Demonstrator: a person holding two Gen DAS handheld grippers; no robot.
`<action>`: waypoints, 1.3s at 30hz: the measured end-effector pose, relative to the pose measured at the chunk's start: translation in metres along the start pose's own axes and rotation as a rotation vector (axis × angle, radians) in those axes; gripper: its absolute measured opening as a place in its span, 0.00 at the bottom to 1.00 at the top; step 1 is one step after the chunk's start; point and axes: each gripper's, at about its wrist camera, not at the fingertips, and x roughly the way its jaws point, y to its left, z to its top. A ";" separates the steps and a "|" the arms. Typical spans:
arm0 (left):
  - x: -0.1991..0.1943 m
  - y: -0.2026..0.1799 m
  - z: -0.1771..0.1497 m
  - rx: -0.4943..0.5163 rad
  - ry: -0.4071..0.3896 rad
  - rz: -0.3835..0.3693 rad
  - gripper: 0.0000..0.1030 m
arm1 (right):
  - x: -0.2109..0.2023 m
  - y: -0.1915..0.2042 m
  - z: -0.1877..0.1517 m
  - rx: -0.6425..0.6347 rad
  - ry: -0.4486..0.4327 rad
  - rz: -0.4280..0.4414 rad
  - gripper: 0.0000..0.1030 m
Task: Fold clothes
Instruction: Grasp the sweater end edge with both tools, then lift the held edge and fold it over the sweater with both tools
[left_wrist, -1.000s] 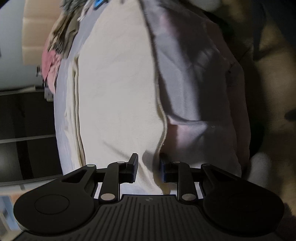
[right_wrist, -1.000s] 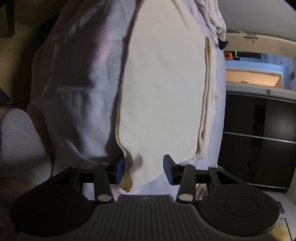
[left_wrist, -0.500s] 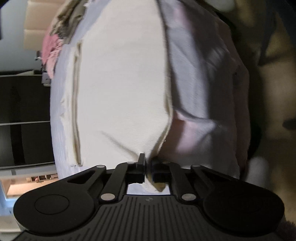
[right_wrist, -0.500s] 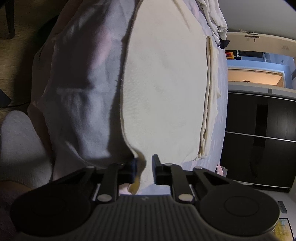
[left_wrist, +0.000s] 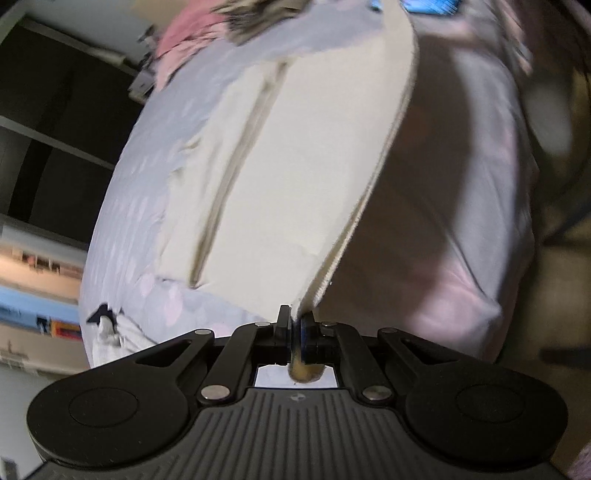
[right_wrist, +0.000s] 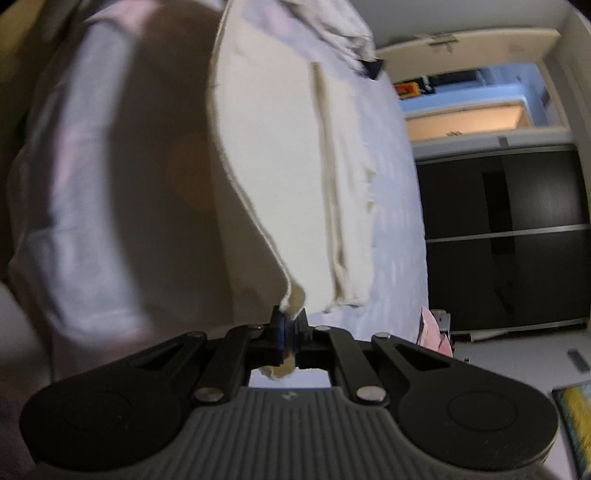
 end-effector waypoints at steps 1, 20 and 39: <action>-0.001 0.010 0.004 -0.030 -0.006 0.003 0.02 | 0.002 -0.008 0.001 0.019 0.000 -0.010 0.04; 0.060 0.184 0.061 -0.344 -0.009 0.109 0.02 | 0.129 -0.164 0.030 0.302 0.032 -0.134 0.04; 0.236 0.261 0.090 -0.379 0.093 0.113 0.02 | 0.365 -0.232 0.054 0.450 0.130 -0.019 0.04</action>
